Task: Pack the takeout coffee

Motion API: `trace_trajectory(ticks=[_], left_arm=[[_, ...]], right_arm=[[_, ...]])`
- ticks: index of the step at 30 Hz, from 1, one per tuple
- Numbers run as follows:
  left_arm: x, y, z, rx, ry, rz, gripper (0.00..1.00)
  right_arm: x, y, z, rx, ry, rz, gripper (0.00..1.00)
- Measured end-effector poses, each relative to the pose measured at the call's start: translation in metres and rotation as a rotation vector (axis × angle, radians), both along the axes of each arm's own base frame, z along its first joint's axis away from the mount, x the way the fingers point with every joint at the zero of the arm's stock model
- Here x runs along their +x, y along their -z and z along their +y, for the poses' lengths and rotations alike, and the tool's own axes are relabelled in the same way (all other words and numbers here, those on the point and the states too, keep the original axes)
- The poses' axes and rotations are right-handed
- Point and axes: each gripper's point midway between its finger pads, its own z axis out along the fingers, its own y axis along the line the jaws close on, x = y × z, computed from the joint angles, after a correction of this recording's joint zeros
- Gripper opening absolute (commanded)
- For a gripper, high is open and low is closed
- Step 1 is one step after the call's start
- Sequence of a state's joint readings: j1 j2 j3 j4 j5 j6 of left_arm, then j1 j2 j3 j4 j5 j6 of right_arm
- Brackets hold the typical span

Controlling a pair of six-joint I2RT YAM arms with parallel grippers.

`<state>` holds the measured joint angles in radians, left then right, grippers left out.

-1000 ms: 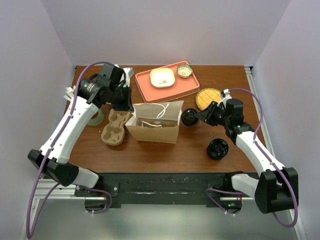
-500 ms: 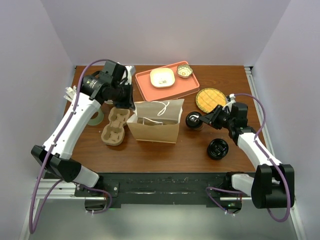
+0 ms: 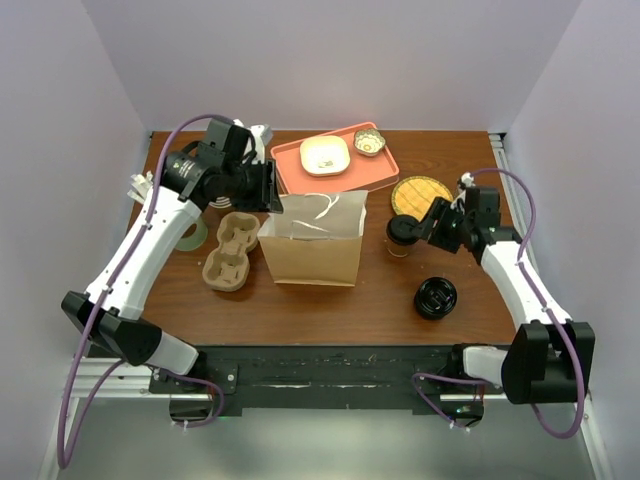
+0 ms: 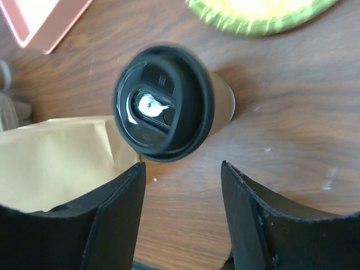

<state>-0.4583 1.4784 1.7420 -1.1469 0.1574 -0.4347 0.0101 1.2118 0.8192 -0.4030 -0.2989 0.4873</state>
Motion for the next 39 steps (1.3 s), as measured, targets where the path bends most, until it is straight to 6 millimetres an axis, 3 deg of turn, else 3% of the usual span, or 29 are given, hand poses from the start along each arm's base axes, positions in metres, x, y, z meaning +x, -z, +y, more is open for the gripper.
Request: trace_trajectory(ticks=[5,7,10,13,15,18,19,24,28,39], left_arm=[[0.004,-0.004,0.002,-0.009,-0.019,-0.043,0.65],[0.005,-0.01,0.005,-0.011,-0.04,-0.072,0.72],[0.003,-0.025,0.014,-0.024,-0.082,-0.14,0.81],[-0.006,-0.041,0.022,-0.057,-0.115,-0.204,0.89],[-0.012,-0.047,0.025,-0.073,-0.117,-0.233,0.92],[-0.017,-0.051,0.028,-0.073,-0.112,-0.249,0.95],[-0.017,-0.049,0.029,-0.068,-0.112,-0.247,1.0],[-0.021,-0.019,0.033,-0.012,-0.113,-0.172,1.0],[-0.024,-0.01,0.036,0.014,-0.114,-0.139,1.0],[-0.023,-0.009,0.038,0.029,-0.118,-0.144,1.0]], right_arm=[[0.022,-0.037,-0.018,-0.118,0.007,-0.04,0.7],[0.028,-0.051,-0.023,-0.164,0.004,-0.059,0.83],[0.035,-0.067,-0.025,-0.239,-0.037,-0.078,0.89],[0.043,-0.072,-0.015,-0.33,-0.137,-0.062,0.98],[0.05,-0.068,-0.004,-0.378,-0.21,-0.035,0.99],[0.054,-0.046,0.011,-0.439,-0.334,0.037,0.99],[0.052,-0.037,0.013,-0.454,-0.367,0.067,0.99],[0.039,-0.006,0.013,-0.492,-0.465,0.193,0.98],[0.036,-0.004,0.015,-0.501,-0.497,0.209,0.99],[0.035,-0.011,0.034,-0.494,-0.545,0.182,0.98]])
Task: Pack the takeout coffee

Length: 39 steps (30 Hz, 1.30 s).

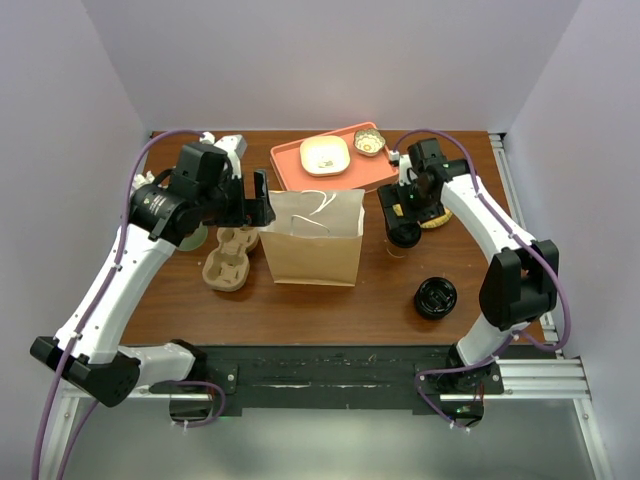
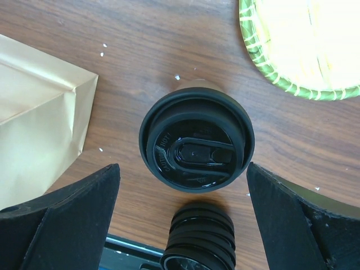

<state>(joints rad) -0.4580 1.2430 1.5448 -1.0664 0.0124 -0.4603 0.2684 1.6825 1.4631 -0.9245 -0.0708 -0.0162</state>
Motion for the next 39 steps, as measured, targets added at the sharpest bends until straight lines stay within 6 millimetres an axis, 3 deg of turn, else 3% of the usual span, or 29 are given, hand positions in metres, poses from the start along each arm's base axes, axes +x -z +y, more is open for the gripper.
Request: trace_trajectory(ticks=[16,22,39], left_arm=[[0.001,0.001,0.0,0.003,-0.001,0.004,1.0],[0.002,0.003,-0.001,0.006,-0.001,0.009,1.0],[0.003,0.006,-0.001,0.007,0.0,0.014,1.0]], right_arm=[[0.006,0.017,0.004,-0.029,0.025,-0.017,0.91],[0.011,0.014,0.001,-0.042,0.053,-0.049,0.91],[0.0,0.021,0.002,-0.064,0.077,-0.058,0.81]])
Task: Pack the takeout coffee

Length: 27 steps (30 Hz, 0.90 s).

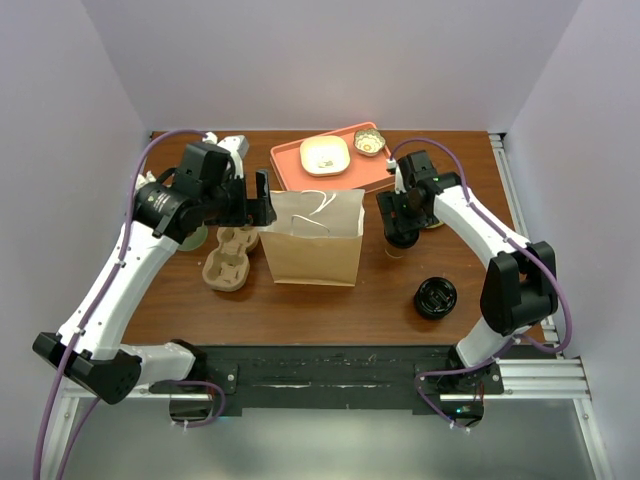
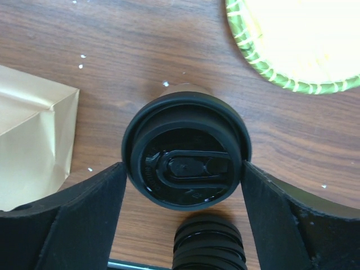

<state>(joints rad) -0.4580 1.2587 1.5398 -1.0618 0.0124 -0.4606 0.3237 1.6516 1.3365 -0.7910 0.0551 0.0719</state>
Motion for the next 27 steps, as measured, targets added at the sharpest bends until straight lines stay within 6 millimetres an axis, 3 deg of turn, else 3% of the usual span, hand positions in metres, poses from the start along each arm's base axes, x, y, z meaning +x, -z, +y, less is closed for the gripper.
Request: trace_trajectory(ticks=[12,18,23,27], left_arm=[[0.0,-0.001,0.002,0.006,-0.009,-0.007,1.0],[0.004,-0.001,0.01,0.039,-0.037,-0.023,0.98],[0.014,-0.007,0.01,0.06,-0.036,-0.046,0.86],[0.021,-0.004,0.003,0.057,-0.013,-0.049,0.7]], right_arm=[[0.002,0.002,-0.002,-0.016,0.025,-0.026,0.71],[0.002,0.002,-0.002,-0.01,0.032,-0.042,0.6],[-0.004,0.001,-0.003,-0.013,0.034,-0.019,0.59],[-0.016,-0.009,-0.006,-0.024,0.031,0.019,0.57]])
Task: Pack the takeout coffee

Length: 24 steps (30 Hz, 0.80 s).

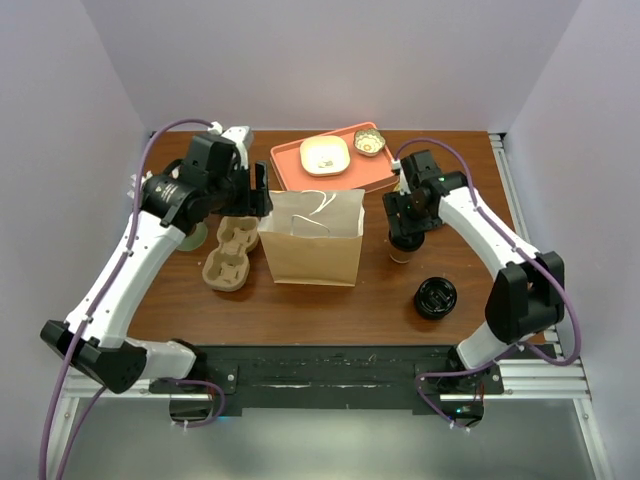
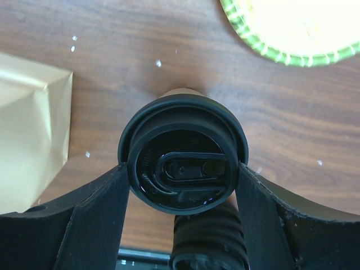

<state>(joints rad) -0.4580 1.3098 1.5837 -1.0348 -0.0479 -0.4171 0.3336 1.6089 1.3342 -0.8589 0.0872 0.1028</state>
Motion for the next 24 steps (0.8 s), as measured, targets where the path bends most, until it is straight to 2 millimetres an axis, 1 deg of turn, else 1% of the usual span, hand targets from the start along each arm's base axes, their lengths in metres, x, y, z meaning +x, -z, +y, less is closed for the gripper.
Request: trace_trajectory(ticks=[2,5,6,8,9,10,11,12,13,14,16,17,18,19,20,21,23,24], left_arm=[[0.004,0.001,-0.005,-0.007,0.021,-0.003,0.65],[0.008,0.005,-0.014,-0.022,0.051,0.011,0.55],[0.01,0.008,-0.017,-0.027,0.063,0.02,0.44],[0.013,0.014,-0.022,-0.031,0.074,0.035,0.36],[0.015,0.017,-0.024,-0.029,0.081,0.045,0.28],[0.017,0.021,-0.026,-0.027,0.089,0.056,0.26],[0.019,0.025,-0.028,-0.026,0.095,0.064,0.26],[0.02,0.028,-0.03,-0.023,0.101,0.073,0.3],[0.021,0.031,-0.031,-0.022,0.106,0.082,0.36],[0.023,0.033,-0.033,-0.022,0.109,0.09,0.49],[0.025,0.034,-0.034,-0.018,0.113,0.096,0.5],[0.026,0.03,-0.034,-0.019,0.111,0.095,0.5],[0.028,0.026,-0.035,-0.022,0.11,0.085,0.5],[0.03,0.017,-0.035,-0.025,0.108,0.068,0.51],[0.033,0.005,-0.036,-0.034,0.106,0.041,0.58],[0.036,-0.006,-0.037,-0.043,0.104,0.012,0.61],[0.041,-0.034,-0.037,-0.064,0.101,-0.054,0.62],[0.042,-0.044,-0.037,-0.071,0.099,-0.079,0.62]], right_arm=[[-0.004,-0.014,-0.002,0.001,0.0,-0.004,0.57],[-0.007,-0.045,-0.002,0.019,-0.001,-0.047,0.55],[-0.007,-0.057,-0.001,0.03,-0.003,-0.067,0.54],[-0.005,-0.083,0.002,0.057,-0.008,-0.111,0.54],[-0.003,-0.099,0.004,0.074,-0.012,-0.14,0.53],[-0.001,-0.117,0.007,0.093,-0.017,-0.174,0.53],[0.002,-0.135,0.01,0.114,-0.023,-0.215,0.54],[0.004,-0.152,0.013,0.137,-0.033,-0.253,0.54],[0.005,-0.169,0.017,0.158,-0.041,-0.289,0.53],[0.005,-0.184,0.02,0.182,-0.052,-0.324,0.53],[0.002,-0.204,0.022,0.207,-0.064,-0.37,0.53],[0.0,-0.212,0.023,0.217,-0.069,-0.388,0.53],[-0.003,-0.216,0.023,0.225,-0.073,-0.396,0.53],[-0.007,-0.218,0.022,0.229,-0.076,-0.396,0.53],[-0.011,-0.219,0.021,0.23,-0.077,-0.392,0.53],[-0.014,-0.218,0.021,0.228,-0.078,-0.383,0.53],[-0.017,-0.22,0.021,0.232,-0.084,-0.373,0.53],[-0.017,-0.222,0.023,0.24,-0.092,-0.374,0.52]])
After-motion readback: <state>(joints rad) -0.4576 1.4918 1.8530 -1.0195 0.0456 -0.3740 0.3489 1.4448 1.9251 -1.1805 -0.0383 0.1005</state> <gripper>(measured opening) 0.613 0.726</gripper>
